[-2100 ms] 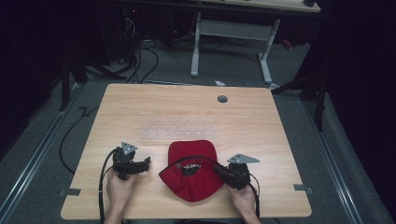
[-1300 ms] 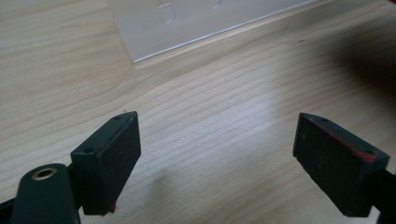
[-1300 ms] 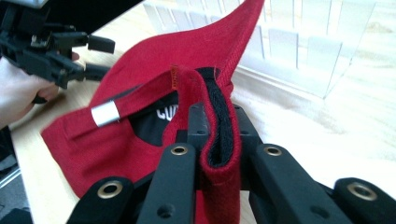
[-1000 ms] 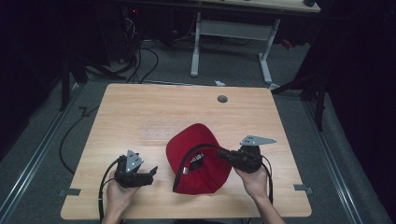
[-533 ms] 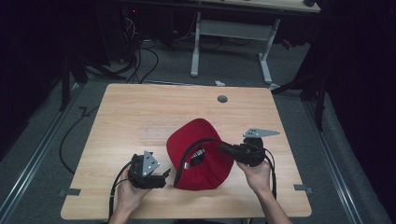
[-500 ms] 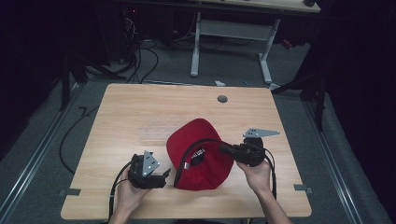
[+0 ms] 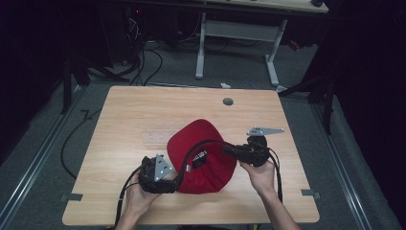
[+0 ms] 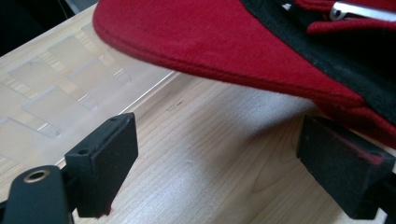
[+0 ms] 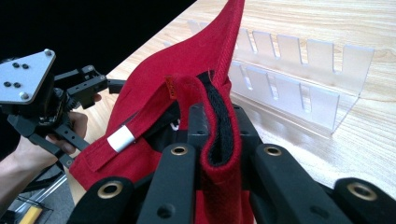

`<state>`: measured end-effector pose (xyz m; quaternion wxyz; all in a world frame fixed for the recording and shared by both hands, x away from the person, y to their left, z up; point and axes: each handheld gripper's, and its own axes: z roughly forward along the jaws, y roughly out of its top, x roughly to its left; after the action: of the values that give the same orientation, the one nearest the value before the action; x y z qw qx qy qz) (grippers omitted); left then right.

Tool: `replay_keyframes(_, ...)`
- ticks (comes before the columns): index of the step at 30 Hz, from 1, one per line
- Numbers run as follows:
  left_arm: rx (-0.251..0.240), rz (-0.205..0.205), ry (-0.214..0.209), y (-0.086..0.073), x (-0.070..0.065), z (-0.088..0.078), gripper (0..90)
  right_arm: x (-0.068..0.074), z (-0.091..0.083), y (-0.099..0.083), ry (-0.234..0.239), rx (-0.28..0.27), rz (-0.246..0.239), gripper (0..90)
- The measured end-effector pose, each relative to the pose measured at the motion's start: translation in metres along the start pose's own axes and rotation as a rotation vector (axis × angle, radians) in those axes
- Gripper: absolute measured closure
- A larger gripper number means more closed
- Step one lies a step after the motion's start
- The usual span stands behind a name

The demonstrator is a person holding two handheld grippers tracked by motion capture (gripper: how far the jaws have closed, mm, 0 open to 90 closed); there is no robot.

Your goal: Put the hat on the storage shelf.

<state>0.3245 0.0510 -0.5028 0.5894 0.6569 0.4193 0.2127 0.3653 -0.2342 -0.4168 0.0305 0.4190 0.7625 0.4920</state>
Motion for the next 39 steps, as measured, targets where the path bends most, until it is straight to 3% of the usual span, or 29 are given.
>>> replay_keyframes(10, -0.022, 0.058, 0.004, 0.003, -0.006, -0.005, 12.3, 0.000, 0.012, 0.001, -0.057, 0.076, -0.012, 82.6)
replay_keyframes(19, -0.001, 0.117, -0.009, 0.001, -0.011, -0.004, 11.8, 0.000, 0.017, 0.001, -0.074, 0.115, -0.025, 82.5)
replay_keyframes(30, 0.000, 0.151, -0.017, 0.002, -0.016, -0.003, 14.7, -0.004, 0.019, 0.001, -0.046, 0.140, -0.004, 82.4)
replay_keyframes(39, 0.003, 0.159, -0.011, 0.001, -0.017, -0.001, 15.4, -0.006, 0.018, 0.004, 0.014, 0.149, 0.023, 82.2)
